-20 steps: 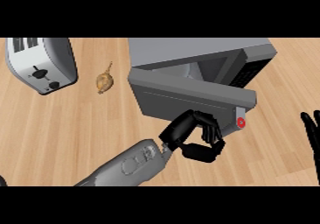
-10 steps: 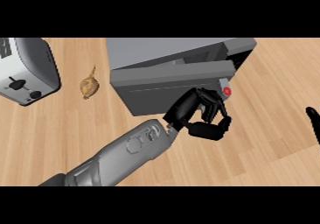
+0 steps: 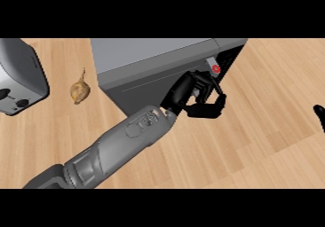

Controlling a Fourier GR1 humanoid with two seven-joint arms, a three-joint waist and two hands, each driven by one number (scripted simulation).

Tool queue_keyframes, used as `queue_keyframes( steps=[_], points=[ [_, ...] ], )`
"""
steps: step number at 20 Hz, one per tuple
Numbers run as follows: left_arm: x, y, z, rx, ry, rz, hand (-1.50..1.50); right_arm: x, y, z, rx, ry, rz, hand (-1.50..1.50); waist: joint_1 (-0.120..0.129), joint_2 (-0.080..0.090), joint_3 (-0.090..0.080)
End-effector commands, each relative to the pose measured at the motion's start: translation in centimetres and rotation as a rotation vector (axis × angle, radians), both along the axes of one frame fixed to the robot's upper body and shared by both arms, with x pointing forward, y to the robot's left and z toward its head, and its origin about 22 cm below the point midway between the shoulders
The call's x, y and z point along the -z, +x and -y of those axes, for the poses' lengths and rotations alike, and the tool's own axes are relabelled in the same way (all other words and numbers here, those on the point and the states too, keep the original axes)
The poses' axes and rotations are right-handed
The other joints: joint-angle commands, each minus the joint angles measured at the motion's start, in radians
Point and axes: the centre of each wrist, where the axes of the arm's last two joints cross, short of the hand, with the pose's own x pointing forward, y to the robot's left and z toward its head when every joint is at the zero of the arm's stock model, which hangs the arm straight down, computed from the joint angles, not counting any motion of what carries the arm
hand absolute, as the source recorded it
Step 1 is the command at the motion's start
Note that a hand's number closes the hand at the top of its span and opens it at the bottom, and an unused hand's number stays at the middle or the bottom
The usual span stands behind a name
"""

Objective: Pick up the milk, place it into the microwave and close the microwave

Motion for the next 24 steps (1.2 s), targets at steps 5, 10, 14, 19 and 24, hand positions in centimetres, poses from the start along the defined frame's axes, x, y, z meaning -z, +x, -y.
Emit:
queue_keyframes(
  steps=[5, 10, 14, 19, 24],
  points=[
    [-2.2, 0.6, 1.8, -0.005, -0.036, 0.047, 1.50, -1.2, 0.2, 0.6, -0.020, -0.028, -0.011, -1.50, -0.052, 0.004, 0.002],
    [-2.4, 0.3, 2.1, -0.022, -0.048, 0.052, 1.50, -2.4, 0.7, 0.8, -0.025, -0.044, 0.018, -1.50, -0.059, 0.009, 0.002],
    [-2.2, 0.2, 2.1, -0.041, -0.050, 0.060, 1.50, -3.0, 0.9, 1.3, -0.013, -0.061, 0.017, -1.50, -0.069, 0.009, 0.002],
    [-2.3, 0.1, 2.2, -0.062, -0.065, 0.061, 1.50, -3.8, 1.1, 1.8, -0.011, -0.086, 0.026, -1.50, -0.083, 0.011, 0.003],
    [-2.4, 0.0, 2.4, -0.081, -0.071, 0.067, 1.50, -4.2, 1.3, 2.4, -0.009, -0.090, 0.018, -1.50, -0.095, 0.009, 0.006]
  ],
)
